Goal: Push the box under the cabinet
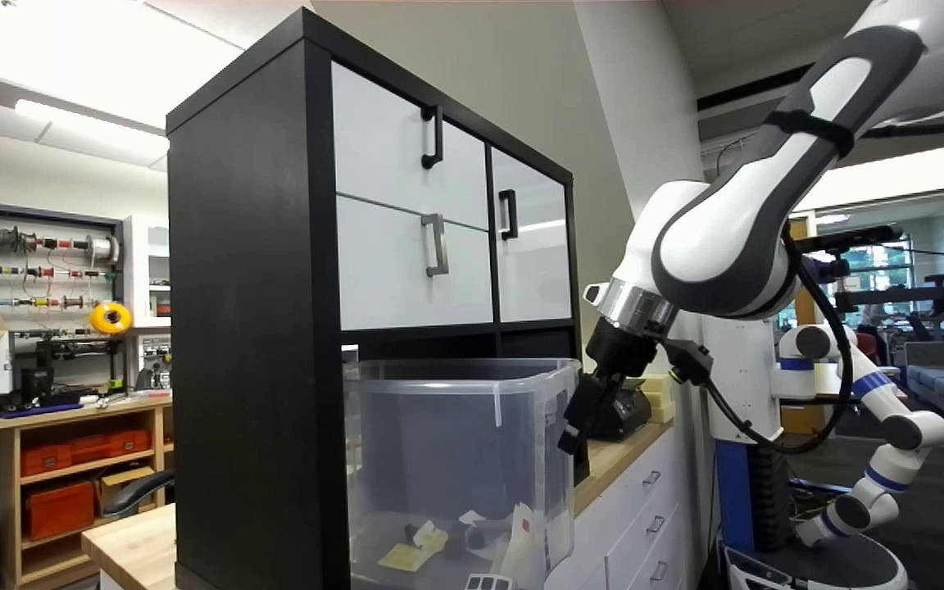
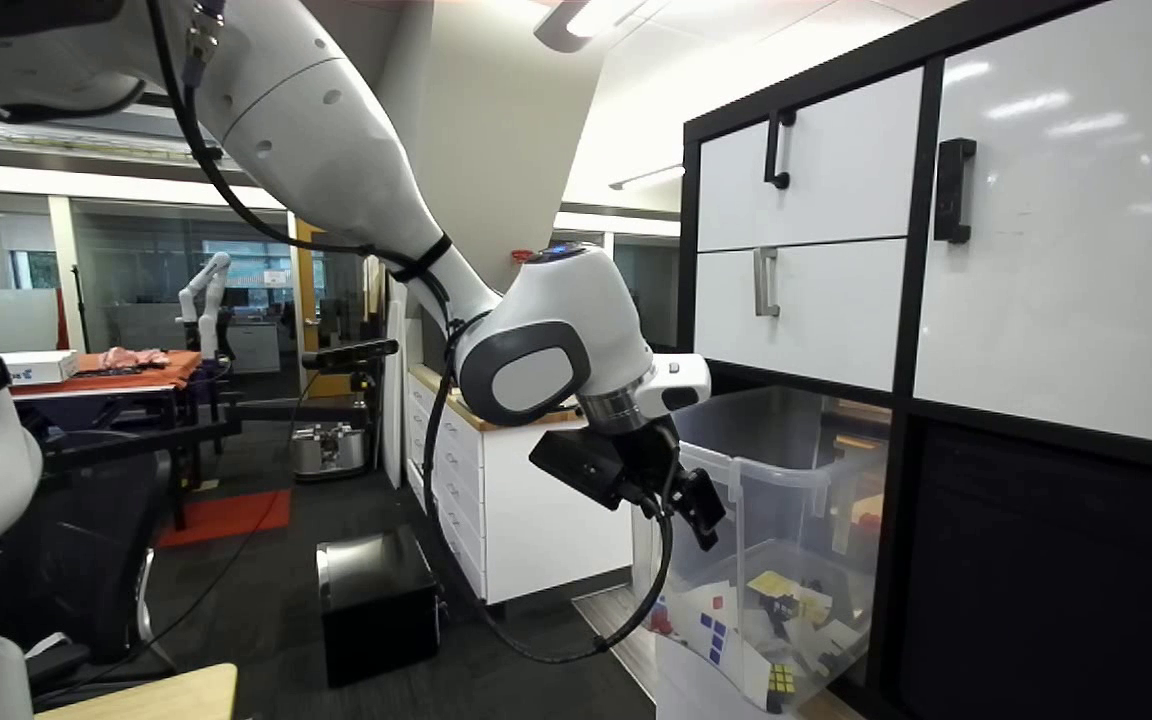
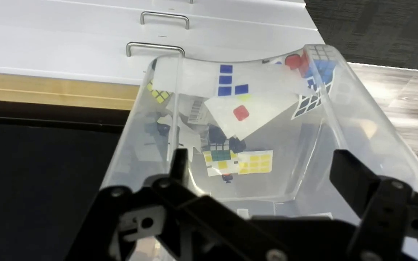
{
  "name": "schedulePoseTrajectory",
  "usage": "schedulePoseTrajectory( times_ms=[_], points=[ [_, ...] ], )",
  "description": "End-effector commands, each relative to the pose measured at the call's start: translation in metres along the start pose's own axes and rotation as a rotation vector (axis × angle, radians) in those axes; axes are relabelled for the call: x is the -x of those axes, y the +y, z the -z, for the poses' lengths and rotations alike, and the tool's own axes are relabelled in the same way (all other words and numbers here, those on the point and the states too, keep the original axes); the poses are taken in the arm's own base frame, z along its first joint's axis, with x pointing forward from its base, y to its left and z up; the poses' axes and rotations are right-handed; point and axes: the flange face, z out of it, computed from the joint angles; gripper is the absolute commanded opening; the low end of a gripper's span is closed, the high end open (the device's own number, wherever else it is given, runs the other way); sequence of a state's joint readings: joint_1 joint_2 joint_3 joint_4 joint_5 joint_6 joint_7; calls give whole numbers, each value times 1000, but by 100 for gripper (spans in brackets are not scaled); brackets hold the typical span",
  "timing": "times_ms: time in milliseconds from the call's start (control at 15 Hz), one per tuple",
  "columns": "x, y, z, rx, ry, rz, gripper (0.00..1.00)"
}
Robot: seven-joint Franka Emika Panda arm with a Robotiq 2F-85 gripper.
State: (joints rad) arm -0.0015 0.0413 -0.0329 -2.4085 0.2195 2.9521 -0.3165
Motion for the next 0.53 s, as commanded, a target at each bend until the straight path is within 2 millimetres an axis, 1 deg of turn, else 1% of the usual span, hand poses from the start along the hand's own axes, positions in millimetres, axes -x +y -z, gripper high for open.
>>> schedulePoseTrajectory(
  times_ms=[0,267,467],
  points=[
    [-13,-6,-9,0,52,31,100],
    [-31,-13,-18,-2,82,43,100],
    [-41,-13,-26,0,88,47,100]
  ],
)
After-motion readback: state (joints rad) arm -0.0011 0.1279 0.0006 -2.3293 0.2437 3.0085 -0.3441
